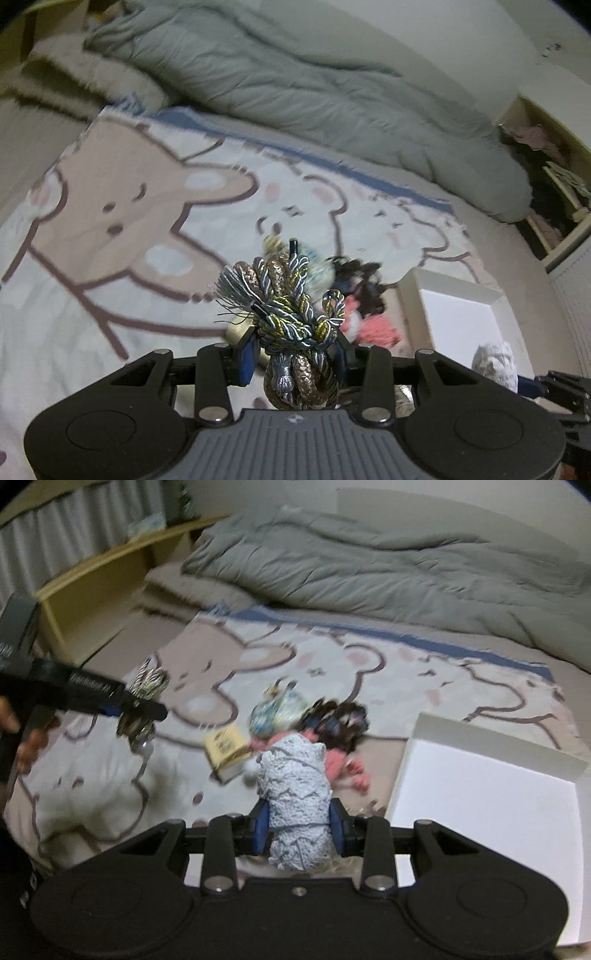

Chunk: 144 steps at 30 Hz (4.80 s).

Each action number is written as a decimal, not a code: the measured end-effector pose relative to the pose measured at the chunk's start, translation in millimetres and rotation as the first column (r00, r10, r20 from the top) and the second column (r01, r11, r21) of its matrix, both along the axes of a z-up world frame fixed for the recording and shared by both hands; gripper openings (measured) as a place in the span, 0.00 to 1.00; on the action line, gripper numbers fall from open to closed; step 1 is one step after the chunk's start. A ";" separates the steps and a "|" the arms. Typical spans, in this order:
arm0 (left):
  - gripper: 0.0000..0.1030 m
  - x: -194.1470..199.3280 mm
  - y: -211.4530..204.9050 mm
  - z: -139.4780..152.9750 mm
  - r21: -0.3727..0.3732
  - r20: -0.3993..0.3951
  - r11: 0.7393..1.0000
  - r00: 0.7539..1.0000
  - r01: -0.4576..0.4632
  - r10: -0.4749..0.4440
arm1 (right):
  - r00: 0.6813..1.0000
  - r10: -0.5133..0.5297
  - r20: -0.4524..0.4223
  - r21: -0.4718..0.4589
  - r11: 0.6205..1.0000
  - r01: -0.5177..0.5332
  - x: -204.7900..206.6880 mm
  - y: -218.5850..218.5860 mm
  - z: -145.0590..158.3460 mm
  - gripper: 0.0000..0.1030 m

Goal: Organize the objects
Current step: 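Carry the rope tassel and white fluffy ball together into the white box, then lower both items into the box and open both tools, then withdraw both tools from the box back over the remaining items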

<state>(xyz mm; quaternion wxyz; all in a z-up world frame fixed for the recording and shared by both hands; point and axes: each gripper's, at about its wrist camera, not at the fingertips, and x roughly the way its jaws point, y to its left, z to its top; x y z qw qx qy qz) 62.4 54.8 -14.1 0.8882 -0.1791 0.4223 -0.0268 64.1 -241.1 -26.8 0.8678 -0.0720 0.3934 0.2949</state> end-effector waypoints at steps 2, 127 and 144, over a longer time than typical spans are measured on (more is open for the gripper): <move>0.40 3.3 -9.9 7.9 0.008 0.018 1.000 1.000 0.019 -0.019 | 0.999 -0.031 0.020 0.004 1.000 0.031 2.3 -5.7 5.5 0.34; 1.00 36.9 -179.1 2.9 0.261 0.144 0.895 0.902 0.363 -0.408 | 0.825 -0.543 0.155 0.024 0.837 0.547 8.2 -131.0 1.2 1.00; 1.00 42.2 -156.3 -2.1 0.270 0.148 0.910 0.920 0.315 -0.363 | 0.830 -0.543 0.130 0.033 0.839 0.543 13.9 -126.2 -6.7 1.00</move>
